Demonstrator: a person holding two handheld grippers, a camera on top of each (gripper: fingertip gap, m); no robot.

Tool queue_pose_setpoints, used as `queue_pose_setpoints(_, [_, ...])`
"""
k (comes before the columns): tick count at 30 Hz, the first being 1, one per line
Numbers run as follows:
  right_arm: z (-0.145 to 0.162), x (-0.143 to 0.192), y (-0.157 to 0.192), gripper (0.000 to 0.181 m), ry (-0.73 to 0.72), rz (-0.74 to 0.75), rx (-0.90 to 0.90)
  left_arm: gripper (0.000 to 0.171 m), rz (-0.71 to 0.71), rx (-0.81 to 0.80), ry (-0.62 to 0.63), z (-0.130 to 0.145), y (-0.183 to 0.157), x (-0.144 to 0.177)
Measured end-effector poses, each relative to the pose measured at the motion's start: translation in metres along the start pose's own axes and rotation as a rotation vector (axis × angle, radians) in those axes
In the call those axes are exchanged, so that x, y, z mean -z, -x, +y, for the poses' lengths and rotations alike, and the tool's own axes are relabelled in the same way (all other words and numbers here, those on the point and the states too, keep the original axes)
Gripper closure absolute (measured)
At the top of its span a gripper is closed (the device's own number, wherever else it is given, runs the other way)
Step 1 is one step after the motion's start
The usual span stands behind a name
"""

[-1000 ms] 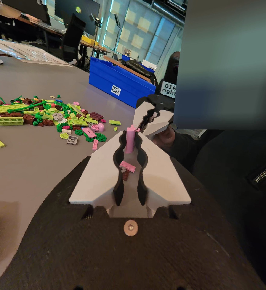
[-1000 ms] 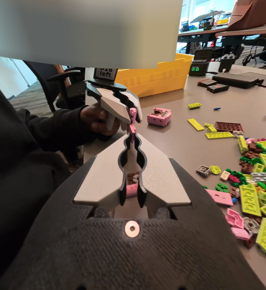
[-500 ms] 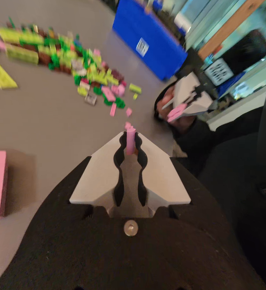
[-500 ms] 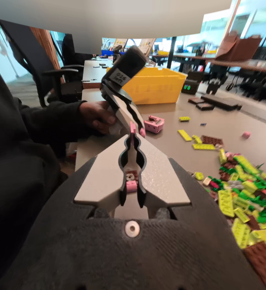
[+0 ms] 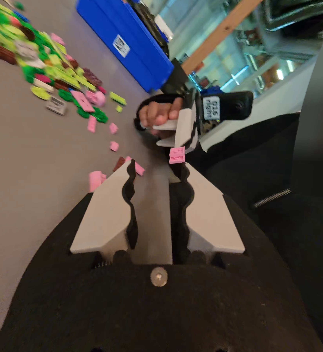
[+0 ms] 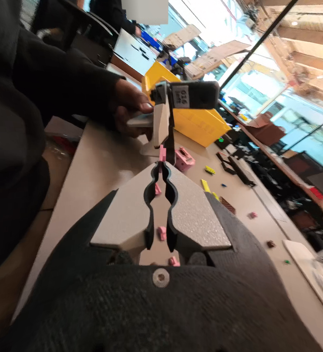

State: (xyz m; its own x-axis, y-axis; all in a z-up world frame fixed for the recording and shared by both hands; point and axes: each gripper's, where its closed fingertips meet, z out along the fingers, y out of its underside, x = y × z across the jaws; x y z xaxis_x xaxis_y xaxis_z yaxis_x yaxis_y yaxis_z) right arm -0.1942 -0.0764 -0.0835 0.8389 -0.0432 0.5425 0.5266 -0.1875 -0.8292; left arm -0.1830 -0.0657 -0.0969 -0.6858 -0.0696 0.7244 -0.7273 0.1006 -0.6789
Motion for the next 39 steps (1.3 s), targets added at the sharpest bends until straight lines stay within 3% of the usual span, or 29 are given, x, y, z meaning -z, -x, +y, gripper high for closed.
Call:
queue_pose_setpoints(2, [-0.005,0.005,0.005,0.181,-0.025,-0.072,-0.038,0.134,0.107,0.01,0.015,0.003,-0.016,-0.005])
queue_pose_setpoints(6, [-0.013,0.014,0.016,0.181,-0.029,-0.175,-0.049,0.125,0.343,0.061,0.002,0.002,-0.049,-0.006])
queue_pose_setpoints(8, [-0.016,0.013,0.022,0.181,-0.025,-0.205,-0.035,0.131,0.335,0.062,0.038,0.008,-0.049,-0.013])
queue_pose_setpoints(12, [-0.015,0.008,0.033,0.181,0.027,-0.249,0.017,0.158,0.253,0.058,0.102,0.02,-0.041,-0.023])
queue_pose_setpoints(16, [-0.015,0.007,0.029,0.181,0.042,-0.222,0.048,0.147,0.237,0.051,0.122,0.023,-0.04,-0.022])
queue_pose_setpoints(18, [-0.016,0.008,0.03,0.181,0.046,-0.227,0.051,0.159,0.248,0.041,0.118,0.023,-0.042,-0.022])
queue_pose_setpoints(28, [-0.022,0.021,0.019,0.181,0.053,-0.202,0.024,0.158,0.322,0.106,-0.006,0.004,-0.048,-0.031])
queue_pose_setpoints(39, [-0.012,0.028,0.012,0.181,0.151,-0.183,0.048,0.16,0.263,0.134,-0.08,-0.005,-0.039,-0.04])
